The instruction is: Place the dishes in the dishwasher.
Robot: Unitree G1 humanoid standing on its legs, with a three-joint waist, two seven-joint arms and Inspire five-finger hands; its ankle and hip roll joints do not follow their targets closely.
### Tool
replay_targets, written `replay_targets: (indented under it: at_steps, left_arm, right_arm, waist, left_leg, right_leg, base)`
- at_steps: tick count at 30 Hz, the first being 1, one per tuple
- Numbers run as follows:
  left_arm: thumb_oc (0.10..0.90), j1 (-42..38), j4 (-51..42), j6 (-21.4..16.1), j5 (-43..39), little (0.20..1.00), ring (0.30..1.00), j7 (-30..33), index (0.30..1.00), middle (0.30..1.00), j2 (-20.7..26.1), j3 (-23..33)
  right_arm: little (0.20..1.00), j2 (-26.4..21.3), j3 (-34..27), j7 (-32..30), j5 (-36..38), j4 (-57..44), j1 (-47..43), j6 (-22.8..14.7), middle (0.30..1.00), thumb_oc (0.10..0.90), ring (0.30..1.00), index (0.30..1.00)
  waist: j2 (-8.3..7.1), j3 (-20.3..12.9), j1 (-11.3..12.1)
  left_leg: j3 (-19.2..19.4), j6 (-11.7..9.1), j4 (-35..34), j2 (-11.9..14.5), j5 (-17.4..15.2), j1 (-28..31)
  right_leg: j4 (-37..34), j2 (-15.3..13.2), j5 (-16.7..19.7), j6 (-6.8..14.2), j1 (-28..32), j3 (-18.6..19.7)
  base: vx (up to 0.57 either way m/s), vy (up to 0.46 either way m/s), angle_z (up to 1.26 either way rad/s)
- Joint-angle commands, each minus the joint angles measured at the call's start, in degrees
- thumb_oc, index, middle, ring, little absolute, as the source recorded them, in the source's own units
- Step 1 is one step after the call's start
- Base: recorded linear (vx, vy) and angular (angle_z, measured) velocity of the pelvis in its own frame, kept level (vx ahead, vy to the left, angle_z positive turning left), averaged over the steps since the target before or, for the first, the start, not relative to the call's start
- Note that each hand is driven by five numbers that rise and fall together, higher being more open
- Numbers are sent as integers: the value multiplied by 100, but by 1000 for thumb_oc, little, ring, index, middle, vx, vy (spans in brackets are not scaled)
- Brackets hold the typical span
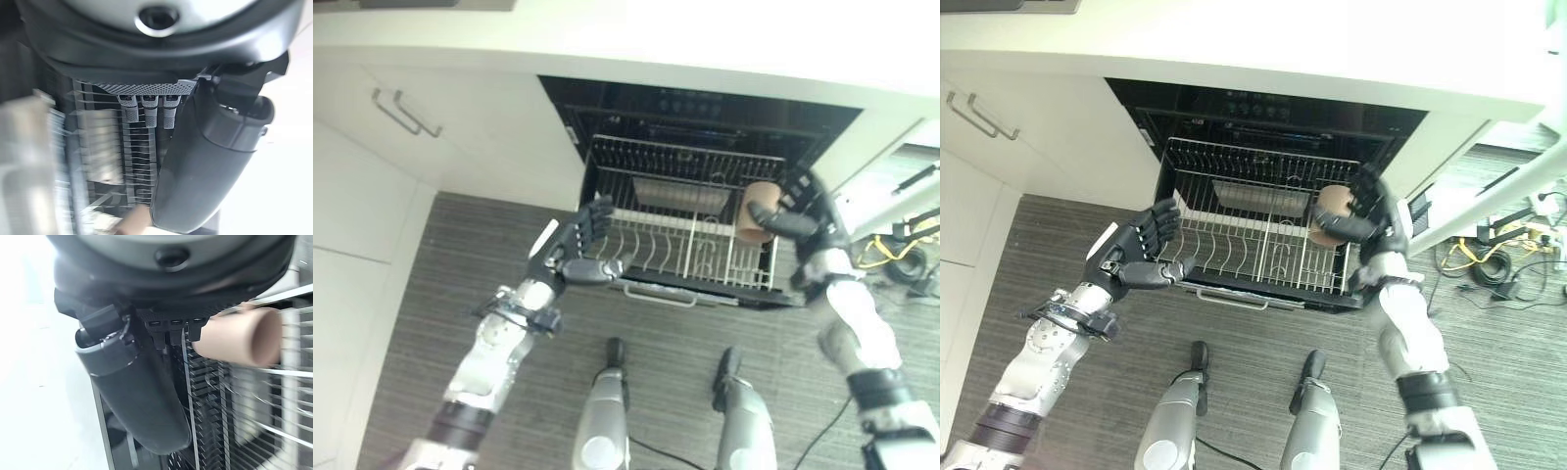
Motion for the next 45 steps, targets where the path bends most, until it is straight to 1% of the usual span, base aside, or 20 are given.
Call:
replay_targets:
  at_steps: [1,3,5,8,11,12,13,14,16,26,35,36,37,39,40,41,42,43,44,45]
  left_arm:
    - [800,31,-620,-1534,161,900,900,533,900,900,135,553]
    - [800,154,-772,-1702,169,900,900,682,900,900,-222,895]
    - [800,291,-828,-1733,238,900,900,651,900,900,-346,1012]
    - [800,667,-810,-1574,261,900,900,499,900,900,-403,1124]
    - [800,1012,-666,-1256,174,900,900,352,900,900,-406,1202]
    - [800,1098,-498,-1300,354,900,900,429,900,900,-330,1172]
    - [800,1140,-427,-1331,356,900,900,481,900,900,-286,1157]
    - [800,1233,-347,-1171,192,900,900,376,900,900,-309,1178]
    - [800,1262,-129,-1158,171,900,900,338,900,900,-301,1123]
    - [800,1250,532,-392,49,900,900,-236,900,900,-385,969]
    - [800,1231,724,-230,158,900,900,-362,900,900,-421,935]
    - [800,1220,398,-1032,-845,900,900,-269,900,900,-798,1245]
    - [800,1242,397,-1033,-808,900,900,-333,900,900,-815,1248]
    - [800,1281,392,-1062,-752,900,900,-458,900,900,-842,1250]
    - [800,1319,392,-1087,-784,900,900,-518,900,900,-849,1251]
    - [800,1322,414,-1094,-833,900,900,-533,900,900,-870,1244]
    - [800,1358,440,-1145,-890,900,900,-563,900,900,-903,1252]
    - [800,1396,421,-1182,-921,900,900,-573,900,900,-907,1263]
    - [800,1484,322,-1260,-891,900,900,-549,900,900,-883,1291]
    - [800,1552,215,-1384,-857,900,900,-544,900,900,-851,1320]
  right_arm:
    - [900,-302,-311,452,-371,-476,-136,-1001,900,800,900,900]
    - [900,-129,-504,680,-579,-968,323,-1022,900,800,900,900]
    - [900,-39,-620,705,-630,-1183,522,-1042,900,800,900,900]
    - [900,46,-835,692,-706,-1455,920,-1045,900,800,900,900]
    - [900,87,-977,757,-678,-1429,1238,-991,900,800,900,900]
    - [900,62,-1017,701,-901,-1325,1326,-1001,900,800,900,900]
    - [900,24,-1023,707,-991,-1264,1361,-990,900,800,900,900]
    - [900,37,-1037,778,-772,-1161,1422,-916,900,800,900,900]
    - [900,96,-999,806,-735,-956,1433,-987,900,800,900,900]
    - [900,153,-1005,898,-747,-418,1472,-904,900,800,900,900]
    - [900,150,-989,1075,-912,-354,1474,-788,900,800,900,900]
    - [900,-155,-949,1552,-1354,-854,1641,-821,900,800,900,900]
    - [900,-175,-986,1574,-1317,-879,1660,-859,900,800,900,900]
    - [900,-209,-1047,1573,-1381,-891,1657,-922,900,800,900,900]
    - [900,-265,-1097,1546,-1388,-862,1619,-946,900,800,900,900]
    - [900,-272,-1125,1520,-1383,-817,1558,-930,900,800,900,900]
    - [900,-280,-1181,1529,-1372,-747,1456,-884,900,800,900,900]
    - [900,-292,-1207,1554,-1376,-752,1443,-876,900,800,900,900]
    - [900,-328,-1255,1627,-1369,-824,1505,-870,900,800,900,900]
    - [900,-376,-1299,1665,-1372,-890,1569,-859,900,800,900,900]
  waist:
    - [-218,-925,-88]
    - [-285,-1276,-223]
    - [-297,-1454,-277]
    - [-296,-1653,-362]
    - [-269,-1770,-404]
    - [-253,-1820,-427]
    - [-243,-1844,-436]
    - [-218,-1883,-435]
    - [-208,-1930,-446]
    - [-209,-2143,-392]
    - [-252,-2213,-394]
    - [-229,-1926,-443]
    - [-273,-1893,-423]
    - [-409,-1758,-334]
    - [-421,-1649,-291]
    - [-393,-1605,-289]
    - [-335,-1596,-305]
    - [-296,-1612,-317]
    - [-241,-1657,-323]
    - [-224,-1688,-326]
  left_leg:
    - [487,93,468,101,-869,257]
    - [565,93,468,126,-940,476]
    - [614,103,468,132,-1005,630]
    - [679,120,468,124,-1113,851]
    - [733,129,468,130,-1159,956]
    - [752,138,468,120,-1188,1007]
    - [759,149,468,115,-1203,1040]
    - [768,157,468,117,-1207,1086]
    - [774,162,468,117,-1212,1119]
    - [789,204,468,71,-1219,1197]
    - [837,212,468,116,-1198,1210]
    - [656,170,468,-230,-873,1153]
    - [776,165,468,-286,-791,1212]
    - [935,140,468,-430,-344,1277]
    - [989,47,468,-296,-3,1196]
    - [1000,-2,468,-114,21,1131]
    - [952,-25,468,157,-207,1069]
    - [857,-48,468,336,-316,1017]
    - [573,-117,468,583,-400,866]
    - [366,-182,468,719,-381,764]
  right_leg:
    - [-129,142,-494,198,368,353]
    - [-129,185,-565,193,558,432]
    - [-129,221,-622,184,686,479]
    - [-129,290,-736,180,886,600]
    - [-129,313,-781,181,983,639]
    - [-129,326,-801,186,1028,650]
    - [-129,331,-813,188,1056,656]
    - [-129,337,-824,185,1102,668]
    - [-129,343,-822,189,1132,689]
    - [-129,284,-840,180,1272,473]
    - [-129,268,-807,196,1264,466]
    - [-129,956,-948,-187,1243,658]
    - [-129,920,-957,-215,1276,645]
    - [-129,804,-961,-291,1361,657]
    - [-129,784,-960,-320,1423,662]
    - [-129,780,-958,-307,1444,662]
    - [-129,753,-942,-242,1443,653]
    - [-129,720,-935,-196,1437,667]
    - [-129,677,-948,-132,1436,738]
    - [-129,629,-966,-89,1430,804]
  base:
    - [95,-22,-27]
    - [97,-18,-32]
    - [97,1,-20]
    - [74,22,-23]
    - [50,27,-9]
    - [47,34,-11]
    - [56,42,-15]
    - [52,35,-16]
    - [43,22,-14]
    - [30,16,-2]
    - [8,2,-2]
    - [34,-25,-3]
    - [69,-39,-7]
    - [82,-7,-4]
    - [58,154,8]
    - [77,358,10]
    - [78,450,18]
    - [118,577,27]
    - [118,559,28]
    - [112,534,19]
